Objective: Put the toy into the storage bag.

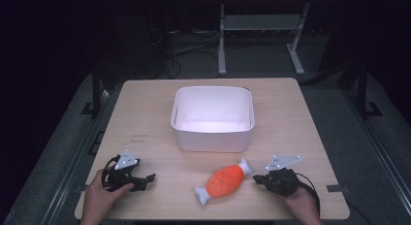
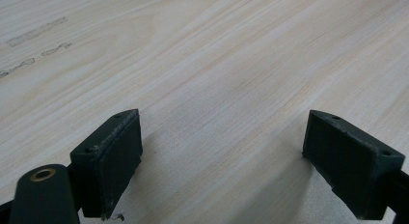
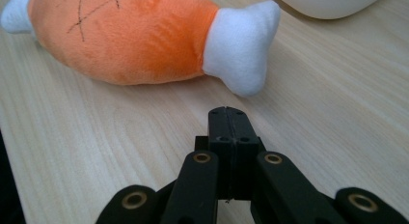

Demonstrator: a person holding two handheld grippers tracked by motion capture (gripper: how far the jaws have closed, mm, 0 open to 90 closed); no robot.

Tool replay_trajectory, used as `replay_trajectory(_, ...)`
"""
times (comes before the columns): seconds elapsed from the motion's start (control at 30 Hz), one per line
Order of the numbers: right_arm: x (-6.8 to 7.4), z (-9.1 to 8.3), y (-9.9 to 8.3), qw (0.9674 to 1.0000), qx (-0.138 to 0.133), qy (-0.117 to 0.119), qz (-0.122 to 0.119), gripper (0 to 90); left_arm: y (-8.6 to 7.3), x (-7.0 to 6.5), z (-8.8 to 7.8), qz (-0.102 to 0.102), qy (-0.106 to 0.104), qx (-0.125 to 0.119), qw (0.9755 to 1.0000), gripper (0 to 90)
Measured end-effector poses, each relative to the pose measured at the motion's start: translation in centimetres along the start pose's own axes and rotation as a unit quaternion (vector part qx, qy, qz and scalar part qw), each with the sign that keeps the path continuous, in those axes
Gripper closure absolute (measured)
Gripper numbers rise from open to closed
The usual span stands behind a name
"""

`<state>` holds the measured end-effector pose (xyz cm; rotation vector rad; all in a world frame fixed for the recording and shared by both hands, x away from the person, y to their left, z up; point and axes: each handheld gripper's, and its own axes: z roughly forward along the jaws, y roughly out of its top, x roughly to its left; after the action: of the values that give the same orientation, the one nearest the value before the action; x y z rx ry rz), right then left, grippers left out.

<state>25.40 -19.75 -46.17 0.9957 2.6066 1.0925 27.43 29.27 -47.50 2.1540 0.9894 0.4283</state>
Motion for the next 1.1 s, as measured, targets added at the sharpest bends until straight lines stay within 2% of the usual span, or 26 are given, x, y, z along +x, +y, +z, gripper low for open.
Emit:
replay_trajectory(0.4, -0.4, 1.3, 1.0, 0.9999, 0.01, -0.005, -0.01, 89.6, 0.0, 0.0, 0.0, 0.0, 0.0, 0.0, 1.0, 13.2)
replay_trajectory(0.83, -1.1, 2.3, 2.6, 0.9996, 0.009, -0.017, -0.022, 89.6, 0.0, 0.0, 0.0, 0.0, 0.0, 0.0, 1.0, 13.2)
replay_trajectory(1.1, -1.5, 3.1, 3.5, 0.9996, 0.004, -0.014, -0.025, 89.6, 0.0, 0.0, 0.0, 0.0, 0.0, 0.0, 1.0, 13.1)
